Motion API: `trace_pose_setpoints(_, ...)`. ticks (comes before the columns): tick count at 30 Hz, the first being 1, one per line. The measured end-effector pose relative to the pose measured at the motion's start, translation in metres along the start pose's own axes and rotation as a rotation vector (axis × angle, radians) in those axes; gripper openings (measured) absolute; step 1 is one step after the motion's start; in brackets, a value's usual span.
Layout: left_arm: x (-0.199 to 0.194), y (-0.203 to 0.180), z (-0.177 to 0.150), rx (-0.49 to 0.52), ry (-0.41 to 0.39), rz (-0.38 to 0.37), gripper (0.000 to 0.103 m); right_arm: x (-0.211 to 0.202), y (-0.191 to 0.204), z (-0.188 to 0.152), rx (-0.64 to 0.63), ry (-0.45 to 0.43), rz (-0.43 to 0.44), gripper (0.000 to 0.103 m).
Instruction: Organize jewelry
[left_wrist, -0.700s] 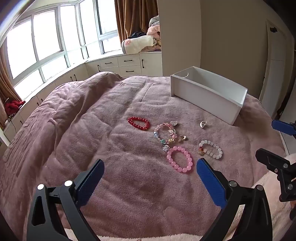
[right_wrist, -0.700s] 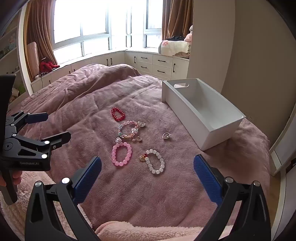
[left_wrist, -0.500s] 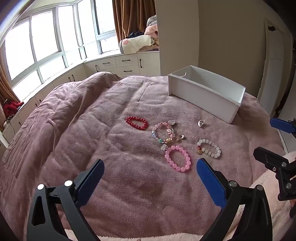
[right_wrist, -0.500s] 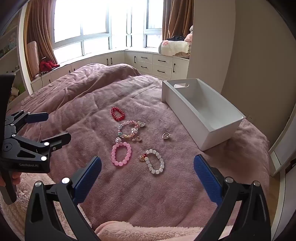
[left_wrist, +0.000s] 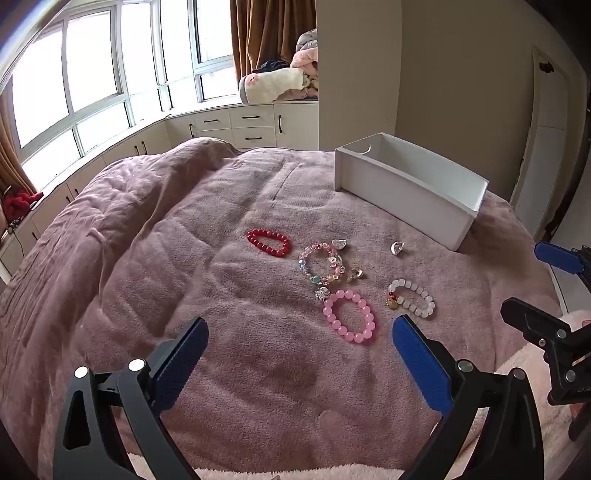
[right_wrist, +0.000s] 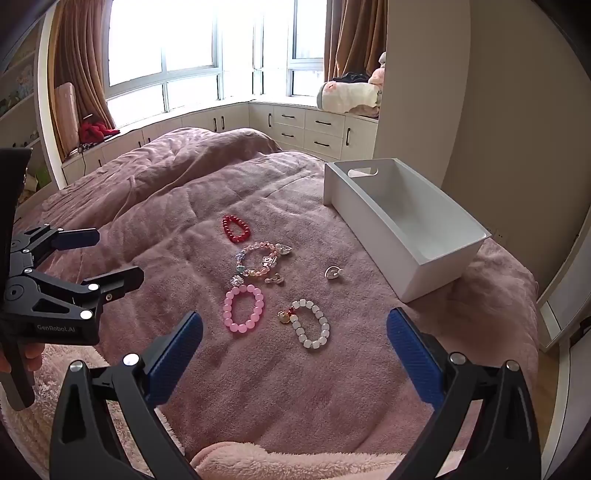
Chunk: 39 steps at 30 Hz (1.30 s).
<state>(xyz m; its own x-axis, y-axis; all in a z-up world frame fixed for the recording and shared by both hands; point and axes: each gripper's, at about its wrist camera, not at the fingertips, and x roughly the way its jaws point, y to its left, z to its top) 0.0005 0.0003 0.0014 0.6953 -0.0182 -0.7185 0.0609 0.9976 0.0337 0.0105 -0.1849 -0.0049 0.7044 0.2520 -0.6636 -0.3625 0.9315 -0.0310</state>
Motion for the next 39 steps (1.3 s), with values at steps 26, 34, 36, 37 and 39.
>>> trace_pose_setpoints(26, -0.008, -0.0046, 0.0, 0.005, -0.053, -0.011, 0.101, -0.0093, 0.0025, 0.0022, 0.008, -0.062, 0.004, 0.099)
trace_pose_setpoints(34, -0.0063, -0.0016, -0.0036, 0.0, -0.046, -0.014, 0.101, -0.0076, -0.0009, 0.0027, 0.009, -0.062, -0.005, 0.099)
trace_pose_setpoints(36, -0.0064, -0.0013, -0.0037, -0.002, -0.046, -0.016, 0.101, -0.0076, -0.0015, 0.0021, 0.014, -0.064, -0.003, 0.099)
trace_pose_setpoints(37, -0.0064, -0.0018, -0.0035, -0.001, -0.047, -0.015, 0.101, -0.0079, -0.0014, 0.0017, 0.015, -0.065, -0.003, 0.099)
trace_pose_setpoints(39, -0.0061, -0.0019, -0.0031, 0.002, -0.048, -0.014, 0.101, -0.0077, -0.001, 0.0016, 0.015, -0.066, -0.004, 0.099)
